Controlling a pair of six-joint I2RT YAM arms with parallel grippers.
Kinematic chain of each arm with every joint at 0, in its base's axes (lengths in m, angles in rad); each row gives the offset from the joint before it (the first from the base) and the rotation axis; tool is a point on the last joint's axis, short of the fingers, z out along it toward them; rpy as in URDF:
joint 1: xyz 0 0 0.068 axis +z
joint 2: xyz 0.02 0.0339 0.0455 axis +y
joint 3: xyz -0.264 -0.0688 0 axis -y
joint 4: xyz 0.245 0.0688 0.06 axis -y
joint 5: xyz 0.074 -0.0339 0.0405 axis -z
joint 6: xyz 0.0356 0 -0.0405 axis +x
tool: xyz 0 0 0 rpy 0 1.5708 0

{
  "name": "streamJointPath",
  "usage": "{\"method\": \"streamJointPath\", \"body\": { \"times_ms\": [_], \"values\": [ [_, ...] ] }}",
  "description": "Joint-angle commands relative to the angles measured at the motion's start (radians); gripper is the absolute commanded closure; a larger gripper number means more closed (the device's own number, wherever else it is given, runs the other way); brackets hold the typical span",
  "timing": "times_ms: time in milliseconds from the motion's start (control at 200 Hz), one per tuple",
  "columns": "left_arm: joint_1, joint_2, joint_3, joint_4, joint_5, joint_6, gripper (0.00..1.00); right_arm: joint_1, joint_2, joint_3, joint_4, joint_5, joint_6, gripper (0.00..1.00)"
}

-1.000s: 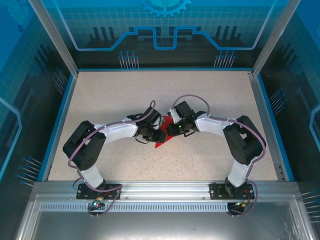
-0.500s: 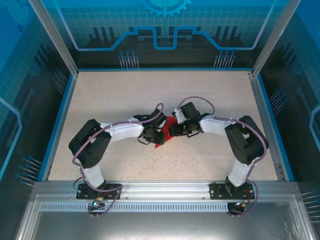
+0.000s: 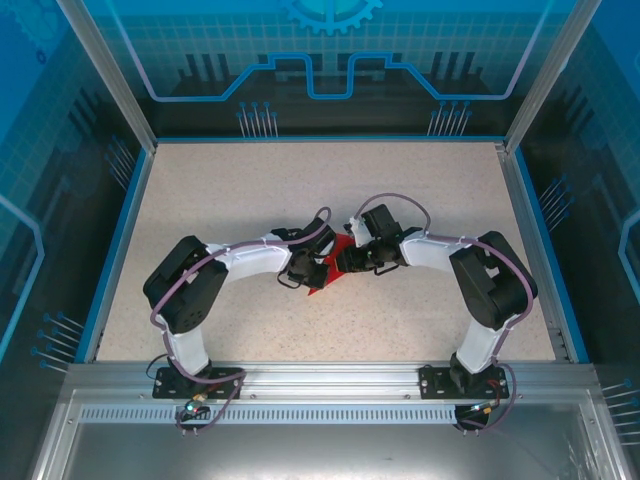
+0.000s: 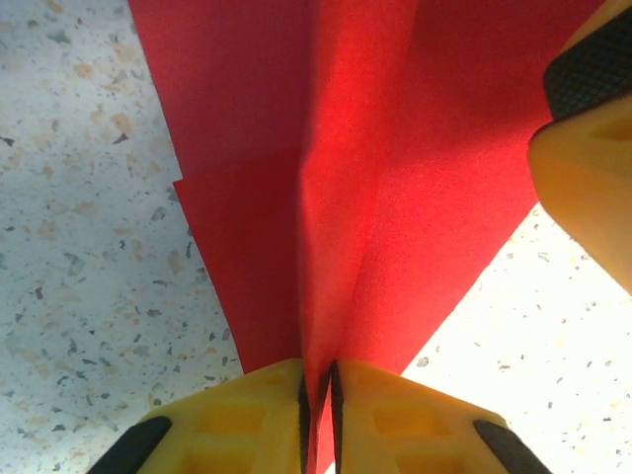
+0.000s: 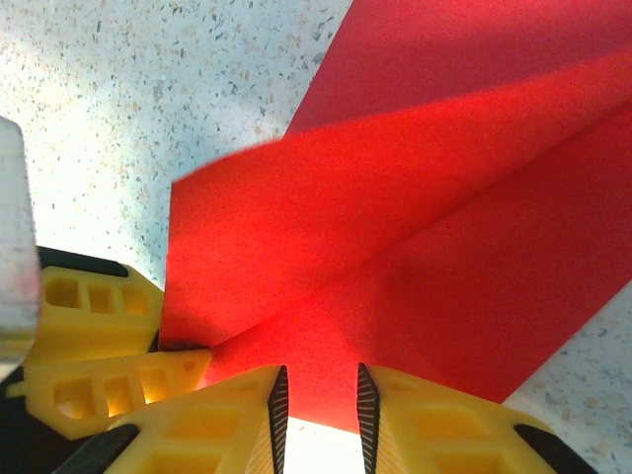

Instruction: Fold a paper plane with a square sheet of paper (pick it up from the middle)

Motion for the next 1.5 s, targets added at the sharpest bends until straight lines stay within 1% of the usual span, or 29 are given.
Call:
{"method": "streamJointPath", "body": {
  "times_ms": [0, 65, 295, 530, 710, 815, 975, 1060, 1300, 1496],
  "values": [
    [-0.005, 0.011, 0.024, -0.031, 0.004, 0.024, 0.87, -0.009, 0.013, -0.014, 0.014, -0.011, 0.004, 0.73],
    [-0.003, 0.013, 0.026, -0.034, 0.013, 0.027, 0.87, -0.008, 0.016, -0.014, 0.015, -0.01, 0.004, 0.73],
    [0.029, 0.022, 0.016, -0.016, 0.099, 0.034, 0.88, -0.004, 0.03, -0.011, 0.014, -0.004, 0.0, 0.73],
    [0.056, 0.021, 0.012, -0.015, 0.14, 0.052, 0.88, 0.005, 0.048, -0.005, -0.006, 0.018, -0.018, 0.73],
    [0.105, 0.013, 0.005, 0.002, 0.241, 0.056, 0.88, 0.015, 0.056, 0.001, -0.027, 0.049, -0.036, 0.73],
    [0.126, 0.014, 0.013, -0.006, 0.32, 0.059, 0.87, 0.02, 0.06, 0.007, -0.041, 0.065, -0.042, 0.73],
    [0.13, 0.031, 0.024, -0.014, 0.425, 0.057, 0.87, 0.026, 0.057, 0.018, -0.055, 0.083, -0.048, 0.73],
    [0.131, 0.042, 0.027, -0.011, 0.458, 0.054, 0.87, 0.027, 0.045, 0.02, -0.066, 0.089, -0.054, 0.73],
    [0.155, 0.077, 0.023, 0.011, 0.475, 0.055, 0.87, 0.027, 0.007, 0.024, -0.09, 0.096, -0.064, 0.73],
    [0.179, 0.091, 0.015, 0.026, 0.51, 0.06, 0.87, 0.024, -0.032, 0.027, -0.071, 0.052, -0.041, 0.73]
  ]
}}
